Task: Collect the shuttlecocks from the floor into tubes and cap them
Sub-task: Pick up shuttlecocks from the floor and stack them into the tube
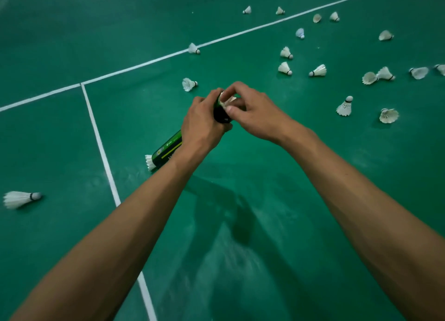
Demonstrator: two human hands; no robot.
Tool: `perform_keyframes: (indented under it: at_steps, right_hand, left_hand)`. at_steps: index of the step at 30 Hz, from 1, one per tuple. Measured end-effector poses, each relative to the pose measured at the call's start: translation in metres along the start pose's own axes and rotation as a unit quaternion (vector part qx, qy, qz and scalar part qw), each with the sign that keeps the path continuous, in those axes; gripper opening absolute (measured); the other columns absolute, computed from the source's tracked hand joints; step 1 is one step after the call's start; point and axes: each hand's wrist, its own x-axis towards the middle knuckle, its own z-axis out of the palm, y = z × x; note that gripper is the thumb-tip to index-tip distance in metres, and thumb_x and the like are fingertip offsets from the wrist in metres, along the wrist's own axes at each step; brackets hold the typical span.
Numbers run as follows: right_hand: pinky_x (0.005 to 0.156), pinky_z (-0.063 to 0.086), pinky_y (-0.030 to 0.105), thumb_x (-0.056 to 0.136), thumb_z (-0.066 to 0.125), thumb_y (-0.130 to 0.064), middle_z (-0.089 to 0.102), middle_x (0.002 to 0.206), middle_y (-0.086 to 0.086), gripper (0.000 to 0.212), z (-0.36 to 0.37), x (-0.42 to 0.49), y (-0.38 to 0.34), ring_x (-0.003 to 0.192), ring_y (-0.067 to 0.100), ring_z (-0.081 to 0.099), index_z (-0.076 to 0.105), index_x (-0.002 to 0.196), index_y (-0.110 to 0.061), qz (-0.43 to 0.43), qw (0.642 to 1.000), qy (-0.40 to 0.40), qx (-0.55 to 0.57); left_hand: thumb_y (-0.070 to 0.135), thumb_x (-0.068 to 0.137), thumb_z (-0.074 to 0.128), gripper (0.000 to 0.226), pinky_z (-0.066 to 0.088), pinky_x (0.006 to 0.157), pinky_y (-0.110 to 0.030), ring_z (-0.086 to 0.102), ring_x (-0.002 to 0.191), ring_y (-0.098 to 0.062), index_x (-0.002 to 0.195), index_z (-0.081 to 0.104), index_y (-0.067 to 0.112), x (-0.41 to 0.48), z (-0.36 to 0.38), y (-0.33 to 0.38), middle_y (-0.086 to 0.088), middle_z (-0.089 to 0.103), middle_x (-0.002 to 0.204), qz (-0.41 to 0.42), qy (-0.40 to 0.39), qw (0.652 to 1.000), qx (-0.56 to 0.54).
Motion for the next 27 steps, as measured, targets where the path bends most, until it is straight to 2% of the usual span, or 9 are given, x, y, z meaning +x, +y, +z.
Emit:
perform_keyframes:
  at_steps: [3,5,9,14,16,18,21,24,27]
  right_hand:
    - [0.086,0.054,0.042,0.093,0.056,-0.026,0.075,0.09,0.0,0.012,0.012,0.009,-0.01,0.088,0.019,0.071,0.061,0.1,-0.017,-0.018,0.995,0.1,-0.004]
    - [0.084,0.053,0.043,0.093,0.054,-0.034,0.075,0.088,0.002,0.02,0.019,0.016,-0.017,0.086,0.022,0.069,0.065,0.094,-0.017,-0.033,0.99,0.13,-0.041]
    - [0.085,0.05,0.039,0.097,0.054,-0.04,0.075,0.097,0.004,0.031,0.046,0.022,-0.031,0.093,0.024,0.066,0.072,0.099,-0.015,-0.067,0.993,0.021,-0.092]
    - [0.064,0.037,0.034,0.103,0.048,-0.047,0.066,0.083,0.003,0.038,0.079,0.036,-0.047,0.082,0.026,0.06,0.064,0.085,-0.018,-0.059,0.994,-0.048,-0.084]
    - [0.067,0.038,0.035,0.104,0.042,-0.051,0.067,0.088,0.008,0.046,0.093,0.043,-0.053,0.085,0.028,0.06,0.062,0.086,-0.014,-0.064,0.99,-0.077,-0.098]
    - [0.073,0.043,0.037,0.104,0.036,-0.055,0.069,0.094,0.01,0.054,0.106,0.047,-0.061,0.09,0.03,0.061,0.064,0.091,-0.011,-0.061,0.989,-0.097,-0.097]
    - [0.09,0.048,0.039,0.105,0.027,-0.06,0.071,0.109,0.011,0.065,0.125,0.052,-0.075,0.1,0.028,0.062,0.07,0.104,-0.011,-0.036,0.99,-0.129,-0.046]
    - [0.086,0.045,0.033,0.102,0.025,-0.066,0.066,0.11,0.004,0.069,0.149,0.064,-0.086,0.1,0.021,0.06,0.069,0.115,-0.014,-0.016,0.99,-0.14,0.005]
    - [0.073,0.045,0.031,0.096,0.031,-0.076,0.066,0.084,-0.003,0.067,0.172,0.088,-0.095,0.076,0.01,0.062,0.062,0.088,-0.017,0.053,0.967,-0.202,0.144]
  left_hand:
    - [0.031,0.071,0.09,0.082,0.05,0.086,-0.038,0.062,0.108,-0.031,0.143,0.052,0.039,-0.001,-0.023,-0.011,-0.006,0.059,0.116,-0.01,0.021,1.0,0.011]
    - [0.03,0.07,0.09,0.083,0.052,0.09,-0.04,0.062,0.109,-0.031,0.143,0.051,0.04,-0.002,-0.037,-0.02,-0.005,0.059,0.118,-0.014,0.03,0.999,0.013]
    - [0.03,0.073,0.083,0.076,0.054,0.089,-0.042,0.063,0.107,-0.032,0.142,0.053,0.04,-0.008,-0.057,-0.036,-0.007,0.06,0.119,-0.012,0.036,0.999,0.02]
    - [0.039,0.075,0.071,0.075,0.053,0.085,-0.042,0.062,0.104,-0.031,0.146,0.051,0.041,-0.017,-0.073,-0.055,-0.007,0.059,0.116,-0.03,0.031,0.999,0.033]
    - [0.045,0.07,0.059,0.077,0.052,0.085,-0.04,0.061,0.102,-0.029,0.147,0.051,0.04,-0.02,-0.081,-0.063,-0.007,0.059,0.115,-0.04,0.031,0.998,0.029]
    - [0.046,0.07,0.058,0.078,0.052,0.087,-0.039,0.061,0.103,-0.028,0.147,0.051,0.039,-0.022,-0.088,-0.075,-0.007,0.06,0.117,-0.051,0.041,0.997,0.028]
    - [0.039,0.079,0.07,0.072,0.053,0.091,-0.039,0.062,0.106,-0.026,0.148,0.05,0.041,-0.026,-0.097,-0.094,-0.005,0.06,0.121,-0.058,0.055,0.996,0.049]
    - [0.038,0.077,0.072,0.072,0.055,0.093,-0.041,0.063,0.11,-0.026,0.146,0.053,0.041,-0.029,-0.106,-0.107,-0.003,0.063,0.122,-0.067,0.052,0.995,0.053]
    - [0.041,0.068,0.078,0.07,0.056,0.086,-0.044,0.063,0.101,-0.026,0.135,0.061,0.039,-0.034,-0.117,-0.123,-0.001,0.064,0.112,-0.075,0.051,0.991,0.093]
